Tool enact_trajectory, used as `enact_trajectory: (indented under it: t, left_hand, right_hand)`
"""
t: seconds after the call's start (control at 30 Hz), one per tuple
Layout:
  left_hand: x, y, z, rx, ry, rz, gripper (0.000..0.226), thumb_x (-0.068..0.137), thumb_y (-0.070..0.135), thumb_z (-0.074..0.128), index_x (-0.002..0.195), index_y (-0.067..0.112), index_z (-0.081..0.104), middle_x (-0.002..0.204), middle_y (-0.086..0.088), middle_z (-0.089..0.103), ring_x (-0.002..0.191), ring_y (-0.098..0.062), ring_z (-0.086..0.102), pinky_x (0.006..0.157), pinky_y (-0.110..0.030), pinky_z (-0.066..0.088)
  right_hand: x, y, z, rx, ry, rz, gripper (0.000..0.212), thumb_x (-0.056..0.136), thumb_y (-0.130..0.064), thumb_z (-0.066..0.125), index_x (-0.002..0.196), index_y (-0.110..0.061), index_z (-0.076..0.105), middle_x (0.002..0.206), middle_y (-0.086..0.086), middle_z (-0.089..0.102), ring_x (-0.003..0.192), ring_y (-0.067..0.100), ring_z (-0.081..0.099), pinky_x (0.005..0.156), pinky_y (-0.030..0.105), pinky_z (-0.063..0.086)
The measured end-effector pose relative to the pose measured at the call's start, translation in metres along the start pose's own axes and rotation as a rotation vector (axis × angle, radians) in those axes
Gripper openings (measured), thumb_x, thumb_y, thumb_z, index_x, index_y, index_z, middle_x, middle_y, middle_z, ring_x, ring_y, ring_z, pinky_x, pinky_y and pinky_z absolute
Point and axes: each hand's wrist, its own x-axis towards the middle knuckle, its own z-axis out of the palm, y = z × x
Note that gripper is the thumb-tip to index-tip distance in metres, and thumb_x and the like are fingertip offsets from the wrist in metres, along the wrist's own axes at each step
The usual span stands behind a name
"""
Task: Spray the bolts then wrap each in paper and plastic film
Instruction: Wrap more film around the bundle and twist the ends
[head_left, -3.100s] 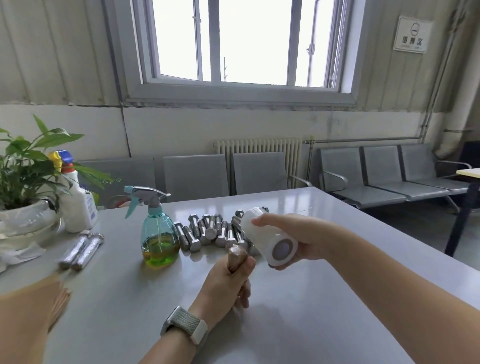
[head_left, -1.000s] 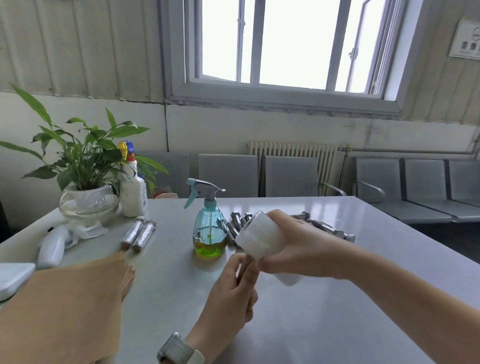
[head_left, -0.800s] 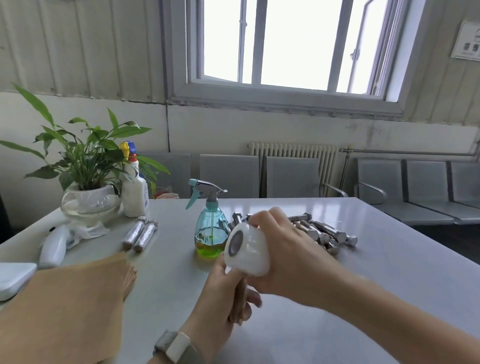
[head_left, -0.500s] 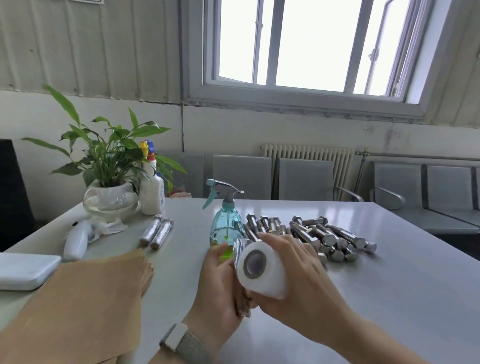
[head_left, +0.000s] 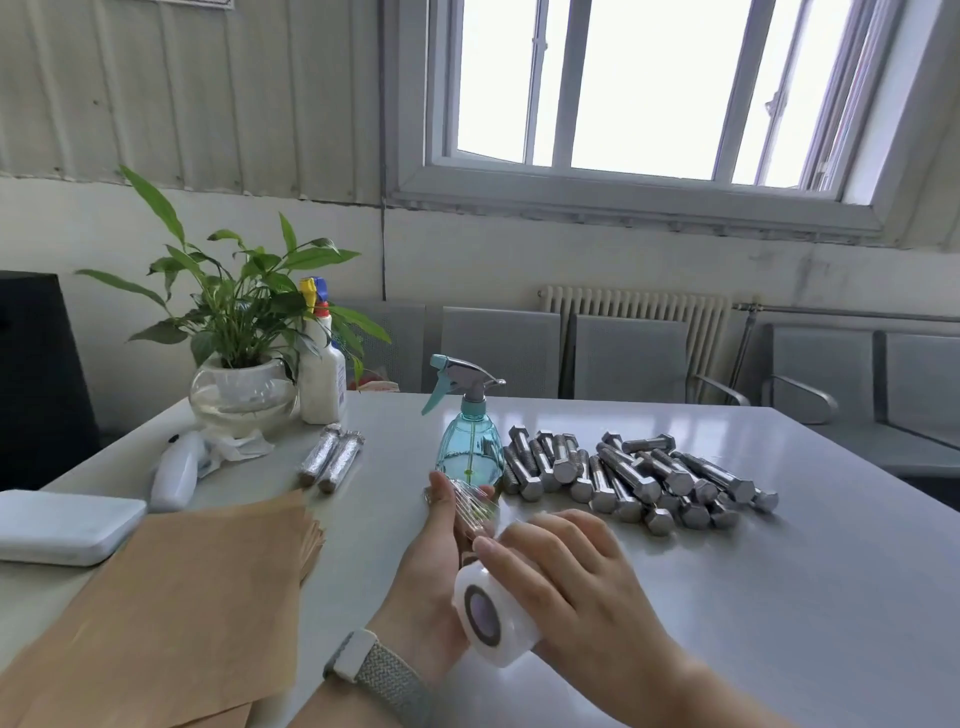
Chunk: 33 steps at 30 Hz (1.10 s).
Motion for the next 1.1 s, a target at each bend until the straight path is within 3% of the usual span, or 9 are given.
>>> enact_trajectory:
  t: [0.13, 0.23, 0.33, 0.43, 0.6, 0.73, 0.83, 0.93, 1.1]
  left_hand:
    - [0.001, -0.001, 0.003, -0.050, 0.022, 0.077, 0.091, 0.071, 0.073, 0.062, 0.136, 0.010, 0.054, 0.123, -0.010, 0.058, 0.126, -0.034, 0.053, 0.107, -0.049, 0.042]
    - [0.002, -0.001, 0.003, -0.090, -0.064, 0.141, 0.083, 0.077, 0.066, 0.060, 0.136, 0.008, 0.054, 0.123, -0.013, 0.060, 0.123, -0.029, 0.053, 0.111, -0.047, 0.037]
    - [-0.003, 0.004, 0.006, -0.072, -0.144, 0.216, 0.066, 0.083, 0.062, 0.051, 0.122, 0.010, 0.058, 0.113, -0.016, 0.069, 0.109, -0.033, 0.064, 0.095, -0.049, 0.050]
    - [-0.002, 0.005, 0.005, -0.156, -0.204, 0.261, 0.061, 0.088, 0.059, 0.049, 0.117, 0.006, 0.057, 0.078, -0.006, 0.058, 0.071, -0.023, 0.063, 0.069, -0.038, 0.058]
    - [-0.001, 0.007, 0.005, -0.175, -0.196, 0.361, 0.052, 0.090, 0.060, 0.042, 0.099, 0.012, 0.057, 0.071, 0.000, 0.048, 0.062, -0.014, 0.050, 0.067, -0.029, 0.047]
    - [-0.003, 0.009, 0.006, -0.185, -0.236, 0.403, 0.039, 0.092, 0.051, 0.046, 0.097, 0.013, 0.050, 0.083, -0.007, 0.055, 0.077, -0.023, 0.059, 0.078, -0.039, 0.051]
    - [-0.006, 0.006, 0.006, -0.111, -0.323, 0.433, 0.026, 0.091, 0.035, 0.051, 0.104, 0.013, 0.049, 0.095, -0.016, 0.064, 0.098, -0.035, 0.066, 0.081, -0.048, 0.056]
    - [-0.007, 0.005, 0.004, 0.030, -0.407, 0.486, 0.017, 0.093, 0.024, 0.051, 0.107, 0.013, 0.052, 0.110, -0.024, 0.066, 0.115, -0.042, 0.061, 0.087, -0.050, 0.055]
    - [-0.003, -0.001, 0.004, 0.448, -0.228, 0.876, 0.024, 0.093, 0.034, 0.047, 0.111, 0.018, 0.049, 0.085, -0.012, 0.069, 0.085, -0.030, 0.070, 0.072, -0.036, 0.058]
  right_hand:
    - [-0.001, 0.000, 0.004, 0.026, 0.022, 0.047, 0.057, 0.083, -0.022, 0.077, 0.132, -0.015, 0.050, 0.111, 0.011, 0.067, 0.103, 0.028, 0.061, 0.090, 0.042, 0.046]
    - [-0.001, 0.001, 0.000, 0.108, 0.043, 0.103, 0.052, 0.086, -0.023, 0.075, 0.128, -0.010, 0.048, 0.117, 0.010, 0.061, 0.102, 0.027, 0.060, 0.089, 0.041, 0.048]
    - [-0.001, 0.001, -0.004, 0.154, 0.116, 0.234, 0.065, 0.077, -0.028, 0.084, 0.125, -0.008, 0.045, 0.121, 0.006, 0.054, 0.104, 0.023, 0.060, 0.091, 0.034, 0.049]
    - [0.001, -0.004, -0.006, 0.270, 0.167, 0.438, 0.077, 0.066, -0.041, 0.090, 0.122, -0.008, 0.049, 0.116, 0.008, 0.060, 0.102, 0.021, 0.064, 0.083, 0.035, 0.054]
    - [0.006, -0.015, -0.003, 0.490, 0.229, 0.810, 0.091, 0.052, -0.048, 0.092, 0.123, -0.042, 0.036, 0.116, -0.024, 0.057, 0.102, -0.007, 0.057, 0.082, 0.005, 0.043]
    - [0.012, -0.010, 0.001, 0.656, 0.251, 1.134, 0.094, 0.046, -0.024, 0.098, 0.107, -0.059, 0.036, 0.103, -0.038, 0.054, 0.096, -0.010, 0.056, 0.073, 0.006, 0.045]
    - [0.014, -0.003, -0.003, 0.939, 0.243, 1.353, 0.080, 0.048, -0.028, 0.097, 0.107, -0.048, 0.048, 0.095, -0.026, 0.063, 0.087, -0.004, 0.063, 0.061, 0.015, 0.052]
    - [0.016, 0.006, -0.011, 1.242, 0.182, 1.442, 0.074, 0.052, -0.035, 0.093, 0.116, -0.015, 0.060, 0.102, 0.015, 0.067, 0.091, 0.021, 0.067, 0.069, 0.034, 0.056]
    - [0.015, 0.008, -0.021, 1.607, -0.030, 1.537, 0.057, 0.063, -0.024, 0.086, 0.113, -0.004, 0.066, 0.089, 0.016, 0.062, 0.074, 0.021, 0.061, 0.062, 0.032, 0.052]
